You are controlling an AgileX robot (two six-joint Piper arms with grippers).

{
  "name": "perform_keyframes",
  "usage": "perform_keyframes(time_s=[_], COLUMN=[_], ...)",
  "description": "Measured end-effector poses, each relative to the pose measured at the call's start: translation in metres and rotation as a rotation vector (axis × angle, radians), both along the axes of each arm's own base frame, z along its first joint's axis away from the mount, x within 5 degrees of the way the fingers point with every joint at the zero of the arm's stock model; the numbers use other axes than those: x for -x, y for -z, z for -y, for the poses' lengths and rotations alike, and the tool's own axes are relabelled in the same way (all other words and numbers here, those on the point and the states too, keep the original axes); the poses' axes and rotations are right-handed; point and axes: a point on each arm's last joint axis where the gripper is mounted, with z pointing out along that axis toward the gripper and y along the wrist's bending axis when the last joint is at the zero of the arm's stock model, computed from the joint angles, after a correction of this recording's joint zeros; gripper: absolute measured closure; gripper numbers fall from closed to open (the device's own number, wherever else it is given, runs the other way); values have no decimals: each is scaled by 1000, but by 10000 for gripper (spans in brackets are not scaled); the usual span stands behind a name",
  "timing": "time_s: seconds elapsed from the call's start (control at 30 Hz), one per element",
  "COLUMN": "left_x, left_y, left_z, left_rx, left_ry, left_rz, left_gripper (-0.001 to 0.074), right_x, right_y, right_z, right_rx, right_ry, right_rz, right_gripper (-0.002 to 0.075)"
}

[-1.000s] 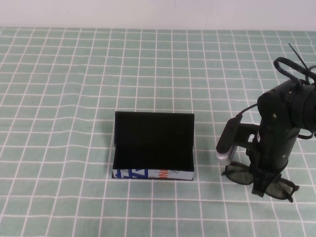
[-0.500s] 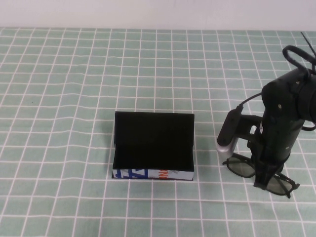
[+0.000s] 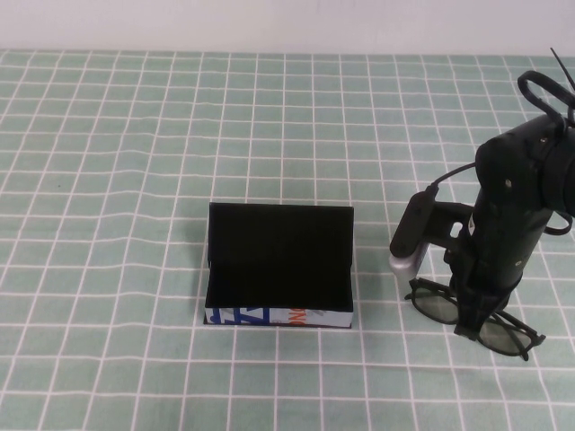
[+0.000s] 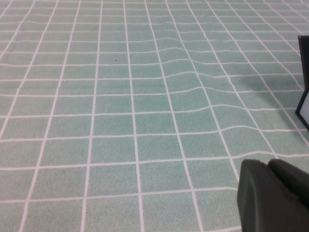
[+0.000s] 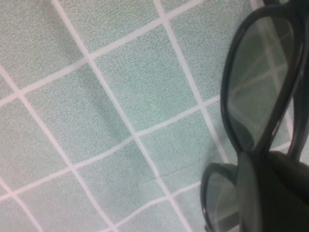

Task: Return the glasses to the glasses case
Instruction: Pick up the glasses from the table, then place the glasses in the glasses case

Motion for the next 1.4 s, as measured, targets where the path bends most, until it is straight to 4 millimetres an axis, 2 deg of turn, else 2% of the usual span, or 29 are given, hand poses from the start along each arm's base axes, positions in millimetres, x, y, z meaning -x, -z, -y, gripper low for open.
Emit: perform_keyframes(time_s=[0.3, 0.47, 0.67, 0.97, 1.23, 1.4], left_x=[0, 0, 0, 0, 0, 0], left_y=[0, 0, 0, 0, 0, 0], left_z=[0, 0, 0, 0, 0, 0], left_rx=[0, 0, 0, 0, 0, 0], left_ry=[0, 0, 0, 0, 0, 0], left_rz=[0, 0, 0, 0, 0, 0], left_gripper=[739, 739, 739, 739, 739, 739], right_x=[-1, -1, -1, -1, -11, -18], right_y=[13, 14, 14, 13, -8, -28], right_z=[0, -1, -1, -1, -9, -14], right_rx=[26, 24, 24, 23, -23, -48], right_ry=[3, 6, 8, 8, -16, -16], right_rz=[-57, -60, -60, -58, -36, -15], right_gripper=[684, 668, 715, 720, 721, 721])
